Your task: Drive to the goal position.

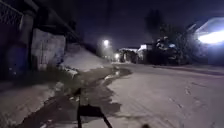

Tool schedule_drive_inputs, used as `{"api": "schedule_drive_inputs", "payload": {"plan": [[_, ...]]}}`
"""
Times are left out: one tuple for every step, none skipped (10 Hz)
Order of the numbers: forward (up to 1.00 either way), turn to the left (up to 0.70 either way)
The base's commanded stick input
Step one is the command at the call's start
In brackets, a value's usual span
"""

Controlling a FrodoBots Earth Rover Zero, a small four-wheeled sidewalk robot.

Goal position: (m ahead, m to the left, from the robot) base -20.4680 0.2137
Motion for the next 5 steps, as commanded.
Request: {"api": "schedule_drive_inputs", "payload": {"plan": [[0.0, 0.0], [0.0, 0.0], [0.0, 0.0], [0.0, 0.0], [0.0, -0.36]]}}
